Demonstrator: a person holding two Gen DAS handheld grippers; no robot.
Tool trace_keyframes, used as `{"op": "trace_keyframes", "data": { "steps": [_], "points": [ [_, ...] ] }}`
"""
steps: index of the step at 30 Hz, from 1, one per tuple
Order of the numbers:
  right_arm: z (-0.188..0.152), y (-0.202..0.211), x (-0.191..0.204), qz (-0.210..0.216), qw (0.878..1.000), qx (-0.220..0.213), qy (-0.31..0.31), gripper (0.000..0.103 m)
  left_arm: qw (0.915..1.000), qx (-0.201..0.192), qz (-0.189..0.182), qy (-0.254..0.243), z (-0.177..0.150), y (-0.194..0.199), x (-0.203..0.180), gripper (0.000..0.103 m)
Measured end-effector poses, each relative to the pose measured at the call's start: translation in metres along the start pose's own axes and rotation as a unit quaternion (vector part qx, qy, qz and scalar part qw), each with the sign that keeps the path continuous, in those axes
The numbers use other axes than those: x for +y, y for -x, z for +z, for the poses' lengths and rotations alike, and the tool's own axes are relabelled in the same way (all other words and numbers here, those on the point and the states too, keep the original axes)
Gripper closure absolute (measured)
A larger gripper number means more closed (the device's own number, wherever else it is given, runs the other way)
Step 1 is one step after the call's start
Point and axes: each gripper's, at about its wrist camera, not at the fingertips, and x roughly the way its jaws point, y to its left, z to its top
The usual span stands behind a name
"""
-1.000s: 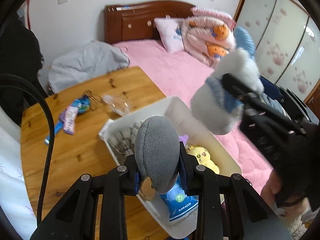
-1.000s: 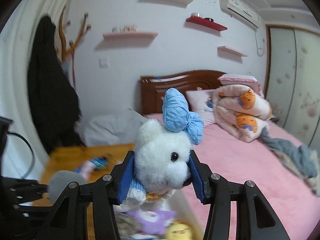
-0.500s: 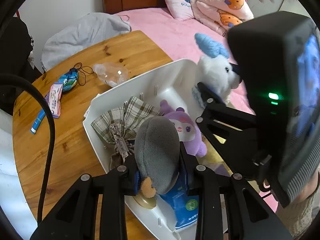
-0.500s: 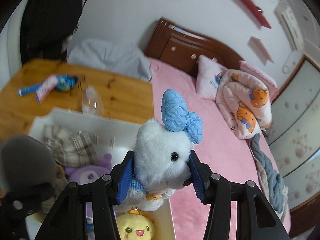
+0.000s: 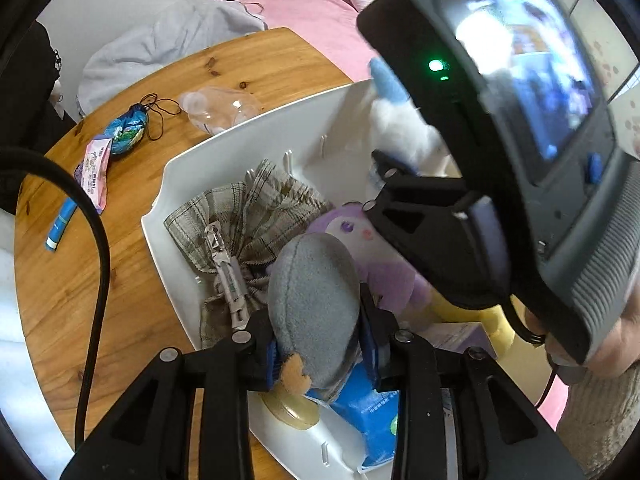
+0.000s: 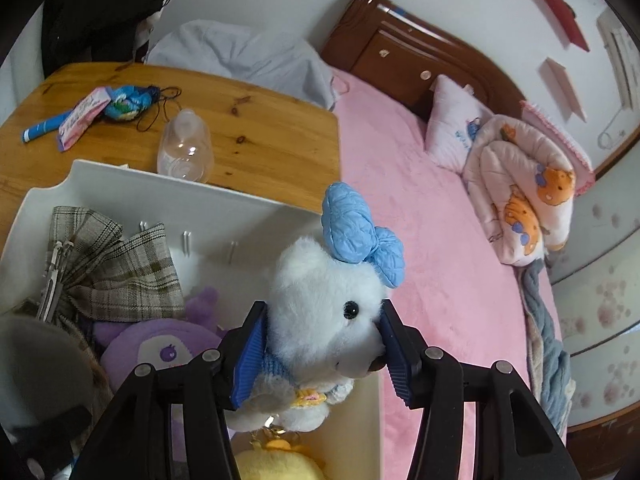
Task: Organize objects
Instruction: 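Open both tools to release the grey plush and teddy bear into the tray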
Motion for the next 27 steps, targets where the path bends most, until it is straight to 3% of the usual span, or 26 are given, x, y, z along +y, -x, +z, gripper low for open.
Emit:
{"op": "trace_keyframes", "data": {
  "steps": [2,10,16,20,27],
  "points": [
    [0.000,-0.008,0.001,0.023,1.000,0.011,-0.009,0.048,1.0000,-0.001,0.001,0.001,-0.001,-0.001,0.001,0.065],
    [0.004,-0.005,0.001,0.025,0.999,0.003,-0.019,0.042,0.9997,0.000,-0.020,0.014,-0.001,0.002,0.005,0.055],
    [0.007,0.023,-0.010,0.046,0.997,-0.032,-0.047,0.039,0.9991,-0.006,-0.036,0.023,-0.004,0.017,0.010,0.051],
    [0.011,0.051,-0.013,0.043,0.995,-0.068,-0.059,0.027,0.9987,-0.028,-0.034,0.026,-0.009,0.040,0.014,0.051],
    [0.012,0.100,-0.017,0.053,0.988,-0.115,-0.090,0.023,0.9962,-0.068,-0.043,0.033,-0.020,0.082,0.026,0.046]
  ]
}}
